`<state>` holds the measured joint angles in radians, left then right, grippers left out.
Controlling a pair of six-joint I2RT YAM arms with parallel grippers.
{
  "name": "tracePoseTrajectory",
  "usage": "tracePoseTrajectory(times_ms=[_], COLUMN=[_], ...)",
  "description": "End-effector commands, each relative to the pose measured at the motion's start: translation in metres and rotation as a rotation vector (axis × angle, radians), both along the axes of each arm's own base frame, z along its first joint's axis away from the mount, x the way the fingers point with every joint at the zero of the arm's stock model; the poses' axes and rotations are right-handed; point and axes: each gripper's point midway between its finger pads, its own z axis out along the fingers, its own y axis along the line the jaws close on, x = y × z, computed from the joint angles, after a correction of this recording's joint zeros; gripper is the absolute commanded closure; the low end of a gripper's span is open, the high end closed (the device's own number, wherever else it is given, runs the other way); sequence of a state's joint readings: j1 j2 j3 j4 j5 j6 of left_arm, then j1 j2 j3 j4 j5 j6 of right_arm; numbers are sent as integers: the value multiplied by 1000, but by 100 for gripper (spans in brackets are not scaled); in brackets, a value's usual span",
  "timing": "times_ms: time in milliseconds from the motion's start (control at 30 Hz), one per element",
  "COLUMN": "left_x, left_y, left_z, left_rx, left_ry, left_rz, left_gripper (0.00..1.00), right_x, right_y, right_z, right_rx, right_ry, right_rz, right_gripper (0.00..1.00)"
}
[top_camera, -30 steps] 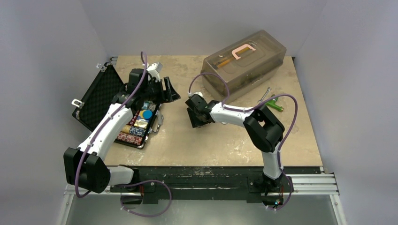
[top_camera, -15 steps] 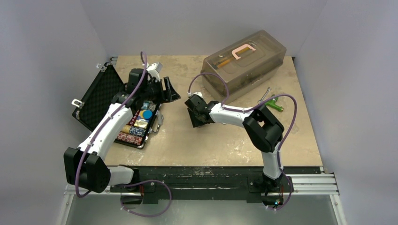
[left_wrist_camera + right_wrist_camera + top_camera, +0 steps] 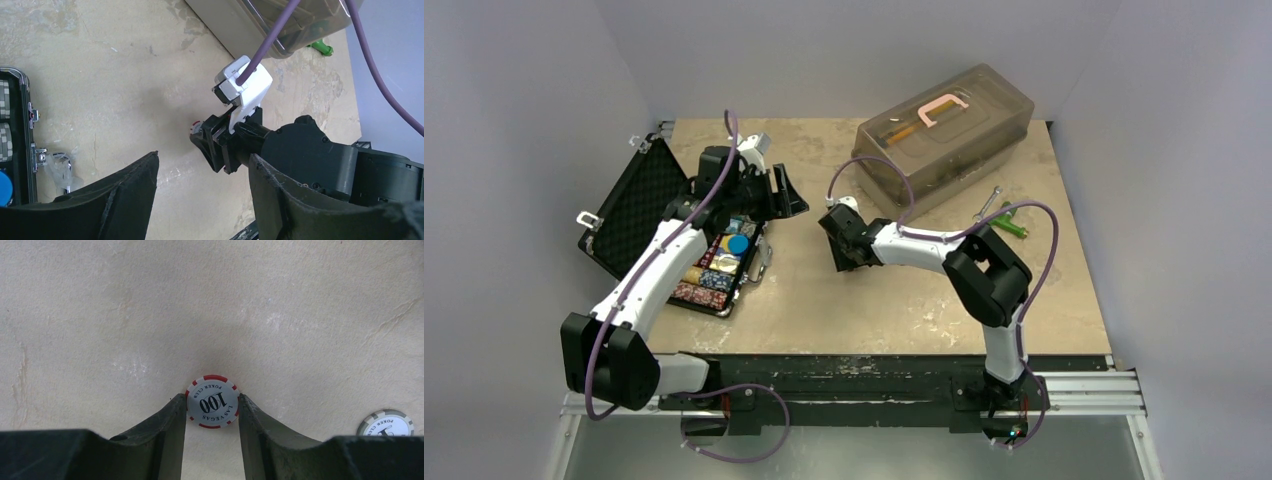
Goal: Pack up texas hold em set
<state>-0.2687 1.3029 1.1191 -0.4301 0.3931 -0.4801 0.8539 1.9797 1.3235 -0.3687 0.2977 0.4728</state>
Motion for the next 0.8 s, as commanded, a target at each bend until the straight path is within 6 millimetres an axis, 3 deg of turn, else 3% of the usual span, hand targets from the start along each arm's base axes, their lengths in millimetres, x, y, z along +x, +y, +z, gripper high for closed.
tracePoseTrajectory(times_ms=[0,500,767], left_x=[6,13,18], left_y=[-3,-9,-24], left_z=[8,-7,-32], left_rx=[-35,-146,-252], left_ry=[-24,87,237], left_rz=[-6,-24,-105], left_gripper=[36,38,39], right_x=[4,2,-2], right_y=[1,-9,-13], right_z=[22,39,58], right_rx=[48,71,111], right_ry=[-63,-126,-166], right_rz=[-15,-5,7], right_gripper=[67,68,68])
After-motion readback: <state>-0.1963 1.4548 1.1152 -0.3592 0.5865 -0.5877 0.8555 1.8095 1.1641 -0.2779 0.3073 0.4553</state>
